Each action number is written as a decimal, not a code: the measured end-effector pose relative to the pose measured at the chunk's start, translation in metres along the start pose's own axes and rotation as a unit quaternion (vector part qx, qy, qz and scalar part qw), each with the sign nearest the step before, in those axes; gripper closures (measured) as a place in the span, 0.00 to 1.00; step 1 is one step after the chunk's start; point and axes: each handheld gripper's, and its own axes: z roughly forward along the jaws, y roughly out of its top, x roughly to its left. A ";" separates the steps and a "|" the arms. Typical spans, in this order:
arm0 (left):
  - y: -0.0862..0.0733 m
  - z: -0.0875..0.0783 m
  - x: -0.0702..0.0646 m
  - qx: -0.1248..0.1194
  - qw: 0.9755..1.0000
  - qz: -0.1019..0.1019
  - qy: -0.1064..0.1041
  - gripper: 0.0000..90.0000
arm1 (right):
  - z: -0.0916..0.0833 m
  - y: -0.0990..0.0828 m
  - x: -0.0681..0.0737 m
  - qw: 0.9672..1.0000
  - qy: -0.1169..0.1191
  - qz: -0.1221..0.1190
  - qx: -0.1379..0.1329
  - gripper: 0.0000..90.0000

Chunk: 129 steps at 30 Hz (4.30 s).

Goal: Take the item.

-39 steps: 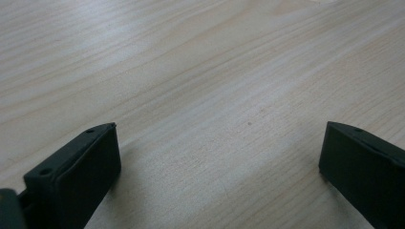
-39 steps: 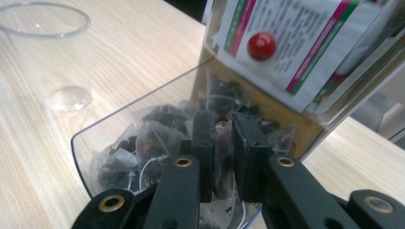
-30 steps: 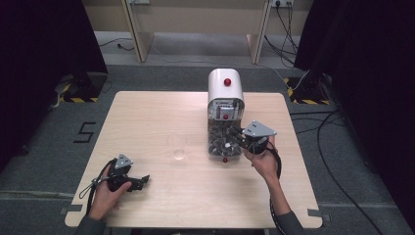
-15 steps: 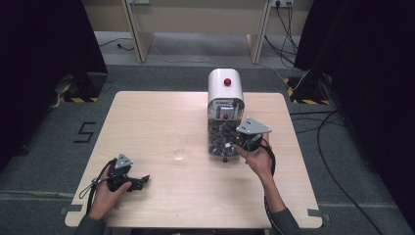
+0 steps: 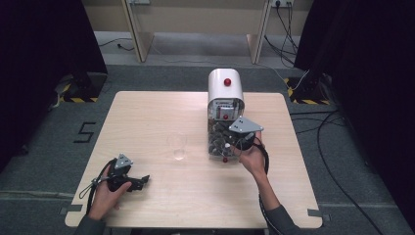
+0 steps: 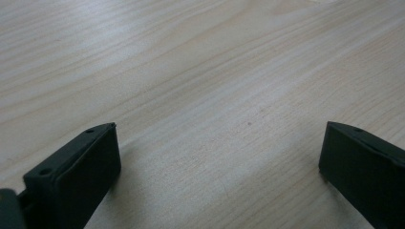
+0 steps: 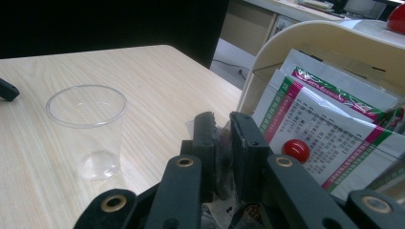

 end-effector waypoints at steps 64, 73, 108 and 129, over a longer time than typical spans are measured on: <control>0.000 0.000 0.000 0.000 1.000 0.000 0.000 0.00 | 0.044 0.024 0.055 0.995 0.078 -0.060 -0.013 0.91; 0.000 0.000 0.000 0.000 1.000 0.000 0.000 0.00 | 0.049 0.028 0.062 0.994 0.084 -0.065 -0.019 0.91; 0.000 0.000 0.000 0.000 1.000 0.000 0.000 0.00 | 0.091 0.026 0.088 0.991 0.114 -0.074 0.007 0.91; 0.000 0.000 0.000 0.000 1.000 0.000 0.000 0.00 | 0.093 0.030 0.088 0.991 0.114 -0.067 0.007 0.77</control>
